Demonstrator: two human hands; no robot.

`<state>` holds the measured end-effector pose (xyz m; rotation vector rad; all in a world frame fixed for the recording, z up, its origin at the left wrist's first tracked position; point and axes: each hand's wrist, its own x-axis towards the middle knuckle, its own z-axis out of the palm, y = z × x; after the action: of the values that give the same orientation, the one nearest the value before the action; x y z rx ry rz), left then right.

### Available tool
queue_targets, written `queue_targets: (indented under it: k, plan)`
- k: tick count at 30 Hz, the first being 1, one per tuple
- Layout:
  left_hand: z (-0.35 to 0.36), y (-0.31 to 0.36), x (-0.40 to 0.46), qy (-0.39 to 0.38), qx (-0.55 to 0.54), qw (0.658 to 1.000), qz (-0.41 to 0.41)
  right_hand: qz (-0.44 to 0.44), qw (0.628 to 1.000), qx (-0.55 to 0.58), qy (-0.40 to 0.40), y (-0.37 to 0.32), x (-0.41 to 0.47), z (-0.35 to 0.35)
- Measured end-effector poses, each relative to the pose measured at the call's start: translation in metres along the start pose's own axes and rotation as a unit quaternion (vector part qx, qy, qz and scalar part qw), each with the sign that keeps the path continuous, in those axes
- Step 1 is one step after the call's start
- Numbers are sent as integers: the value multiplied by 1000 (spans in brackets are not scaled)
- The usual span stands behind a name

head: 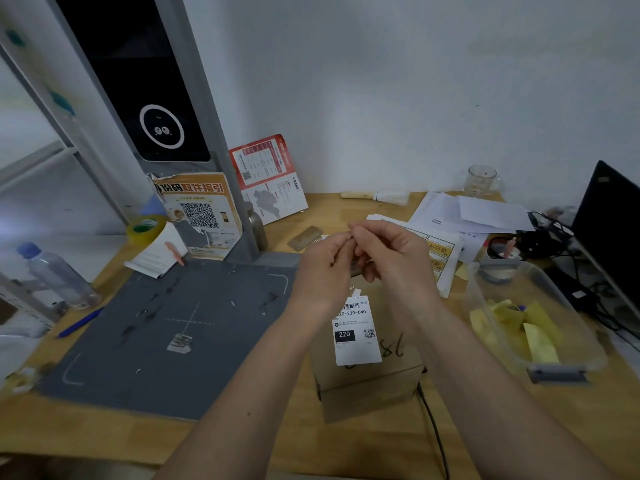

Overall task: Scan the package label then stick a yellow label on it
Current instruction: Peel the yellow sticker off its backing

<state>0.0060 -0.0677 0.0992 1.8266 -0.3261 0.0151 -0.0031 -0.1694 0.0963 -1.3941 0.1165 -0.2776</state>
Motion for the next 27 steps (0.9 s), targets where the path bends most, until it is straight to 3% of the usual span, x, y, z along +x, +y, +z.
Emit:
queue_targets:
  k: [9, 17, 22, 27]
  plan:
    - [4, -13, 9, 13, 65, 997, 33, 2, 1000, 2, 2, -2, 2, -2]
    - [3, -8, 9, 30, 31, 999, 17, 21, 1000, 18, 7, 1, 7, -6]
    - [-3, -11, 15, 96, -13, 995, -18, -27, 988, -149, 21, -4, 10, -9]
    - [-13, -10, 21, 28, 11, 999, -10, -51, 950, -309, -13, -11, 18, -17]
